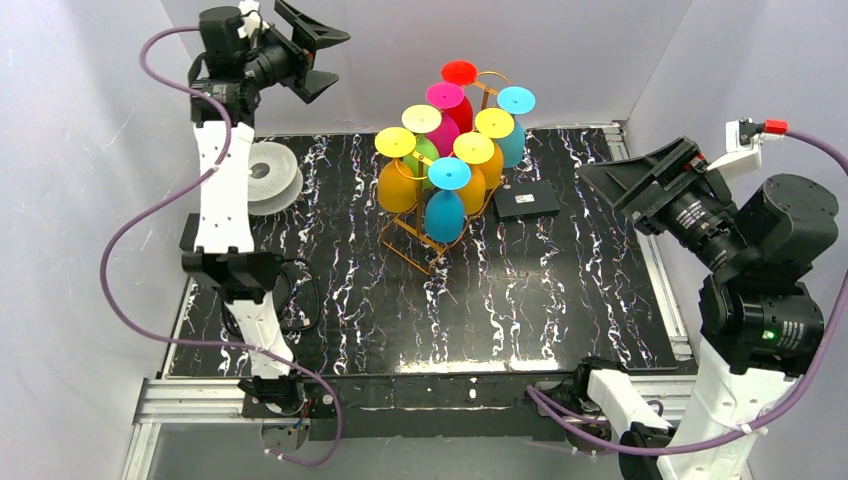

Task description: Take the wine glass off the wine glass rack

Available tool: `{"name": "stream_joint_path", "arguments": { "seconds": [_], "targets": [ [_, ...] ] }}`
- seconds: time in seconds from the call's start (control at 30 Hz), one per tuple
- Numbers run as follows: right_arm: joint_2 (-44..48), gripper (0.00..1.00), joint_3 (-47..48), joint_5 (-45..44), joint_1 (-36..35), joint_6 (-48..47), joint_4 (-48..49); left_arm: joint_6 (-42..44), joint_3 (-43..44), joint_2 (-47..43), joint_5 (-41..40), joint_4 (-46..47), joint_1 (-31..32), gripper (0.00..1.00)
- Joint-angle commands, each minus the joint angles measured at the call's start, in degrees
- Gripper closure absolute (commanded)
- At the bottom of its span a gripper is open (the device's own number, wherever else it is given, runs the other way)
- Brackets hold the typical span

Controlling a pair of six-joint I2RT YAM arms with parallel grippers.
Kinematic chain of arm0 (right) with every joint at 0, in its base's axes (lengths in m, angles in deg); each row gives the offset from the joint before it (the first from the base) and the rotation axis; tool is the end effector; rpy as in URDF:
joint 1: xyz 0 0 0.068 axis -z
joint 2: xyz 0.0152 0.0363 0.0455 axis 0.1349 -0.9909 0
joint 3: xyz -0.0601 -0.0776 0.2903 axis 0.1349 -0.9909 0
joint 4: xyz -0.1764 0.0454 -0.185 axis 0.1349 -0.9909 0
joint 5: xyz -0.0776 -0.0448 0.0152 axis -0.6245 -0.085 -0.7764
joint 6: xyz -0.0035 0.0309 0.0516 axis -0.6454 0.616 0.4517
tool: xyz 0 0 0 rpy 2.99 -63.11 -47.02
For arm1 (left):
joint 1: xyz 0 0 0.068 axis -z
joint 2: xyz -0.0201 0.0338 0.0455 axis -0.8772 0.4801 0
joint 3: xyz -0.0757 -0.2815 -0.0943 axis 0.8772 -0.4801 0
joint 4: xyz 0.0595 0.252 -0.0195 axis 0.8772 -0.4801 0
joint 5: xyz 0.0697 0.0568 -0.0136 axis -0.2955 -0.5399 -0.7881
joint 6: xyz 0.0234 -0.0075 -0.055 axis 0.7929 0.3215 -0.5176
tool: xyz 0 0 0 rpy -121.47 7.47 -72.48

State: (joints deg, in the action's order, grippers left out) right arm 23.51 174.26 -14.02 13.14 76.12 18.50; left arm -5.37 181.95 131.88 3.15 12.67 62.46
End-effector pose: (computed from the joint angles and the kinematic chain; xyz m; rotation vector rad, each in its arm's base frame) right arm 0.0583 0.0170 0.5739 0.3193 1.6696 0.9503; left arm 0.4135 -0.0344 0.6124 -0.1035 1.3358 -1.3284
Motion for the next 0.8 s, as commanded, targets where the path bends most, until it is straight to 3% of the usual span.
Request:
{"name": "stream_joint_path", "arguments": {
  "seconds": [0.0,0.37,0.77],
  "targets": [
    [-1.30,0.02,-0.01,1.07,0.02,-3.88,2.49,-5.07,1.75,5.05,3.94,11.92,0.49,0.05],
    [-4.08,0.02,-2.41,1.27,0.10,-7.34,3.33,-7.20,4.95,14.58,1.10,17.85,4.62,0.06],
    [-5.21,0.02,-4.71,3.67,0.10,-8.07,4.07,-5.71,5.11,18.51,-1.74,21.72,11.10,0.12]
  ]
}}
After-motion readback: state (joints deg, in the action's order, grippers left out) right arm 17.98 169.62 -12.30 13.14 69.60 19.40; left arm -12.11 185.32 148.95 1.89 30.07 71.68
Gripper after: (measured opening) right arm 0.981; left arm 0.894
